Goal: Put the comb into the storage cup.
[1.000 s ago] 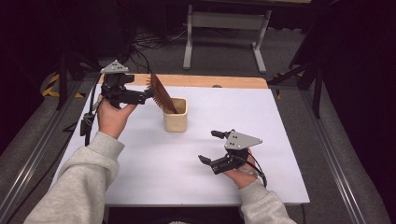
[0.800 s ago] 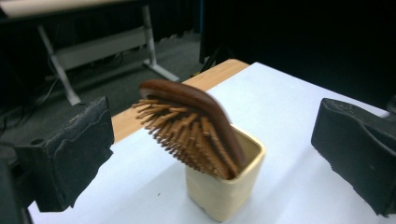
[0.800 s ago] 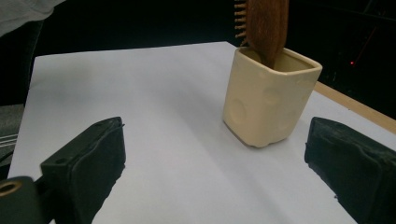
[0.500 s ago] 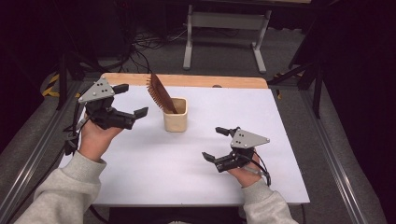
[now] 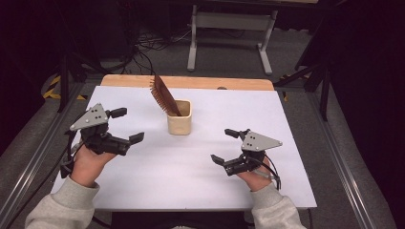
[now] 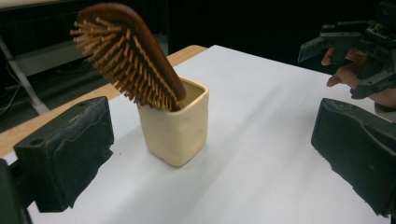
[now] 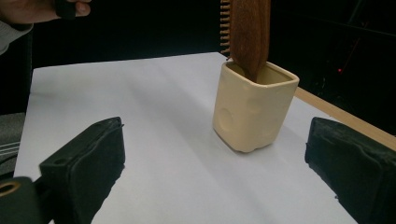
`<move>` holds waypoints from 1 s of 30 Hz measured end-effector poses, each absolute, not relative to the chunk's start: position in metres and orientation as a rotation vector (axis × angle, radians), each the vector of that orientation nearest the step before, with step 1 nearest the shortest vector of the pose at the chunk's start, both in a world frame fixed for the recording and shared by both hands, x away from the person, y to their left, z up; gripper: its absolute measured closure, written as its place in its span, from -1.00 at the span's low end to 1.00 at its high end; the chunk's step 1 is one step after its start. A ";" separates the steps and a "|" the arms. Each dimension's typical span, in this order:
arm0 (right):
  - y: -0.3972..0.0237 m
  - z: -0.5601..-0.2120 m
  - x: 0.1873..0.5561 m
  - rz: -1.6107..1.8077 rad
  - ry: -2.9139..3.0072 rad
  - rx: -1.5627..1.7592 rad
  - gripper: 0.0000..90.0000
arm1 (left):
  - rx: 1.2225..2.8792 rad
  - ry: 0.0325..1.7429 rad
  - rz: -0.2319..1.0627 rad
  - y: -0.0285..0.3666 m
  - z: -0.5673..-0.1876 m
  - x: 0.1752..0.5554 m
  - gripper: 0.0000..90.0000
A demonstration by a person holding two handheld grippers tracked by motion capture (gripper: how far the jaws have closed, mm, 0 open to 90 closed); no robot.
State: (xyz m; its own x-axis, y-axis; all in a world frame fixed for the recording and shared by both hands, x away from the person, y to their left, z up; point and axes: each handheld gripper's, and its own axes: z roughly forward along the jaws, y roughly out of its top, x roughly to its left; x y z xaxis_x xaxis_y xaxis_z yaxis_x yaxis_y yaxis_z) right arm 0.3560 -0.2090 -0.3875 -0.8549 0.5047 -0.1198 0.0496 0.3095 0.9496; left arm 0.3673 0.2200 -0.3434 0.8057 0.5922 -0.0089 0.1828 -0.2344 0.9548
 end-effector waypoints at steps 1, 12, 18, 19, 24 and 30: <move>-0.210 -0.388 0.356 1.565 2.185 0.495 -0.89 | 1.798 0.599 0.423 0.221 -0.347 0.366 -0.99; -0.217 -0.397 0.353 1.555 2.194 0.515 -0.91 | 1.781 0.610 0.407 0.235 -0.391 0.357 -0.98; -0.220 -0.402 0.353 1.548 2.198 0.529 -0.92 | 1.780 0.615 0.387 0.238 -0.407 0.355 -0.98; -0.220 -0.402 0.353 1.547 2.201 0.532 -0.92 | 1.773 0.616 0.376 0.239 -0.411 0.354 -0.98; -0.222 -0.405 0.352 1.539 2.202 0.537 -0.92 | 1.783 0.626 0.357 0.241 -0.426 0.353 -0.99; -0.225 -0.409 0.352 1.530 2.206 0.552 -0.92 | 1.779 0.652 0.330 0.246 -0.443 0.351 -0.99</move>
State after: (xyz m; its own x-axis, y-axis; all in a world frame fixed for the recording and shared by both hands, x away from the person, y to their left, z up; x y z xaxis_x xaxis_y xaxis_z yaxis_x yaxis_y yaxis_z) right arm 0.3516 -0.2254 -0.4095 -0.8430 0.5290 -0.0976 0.0939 0.3235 0.9416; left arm 0.3507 0.2456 -0.4435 0.8055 0.5832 -0.1047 0.2607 -0.1902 0.9465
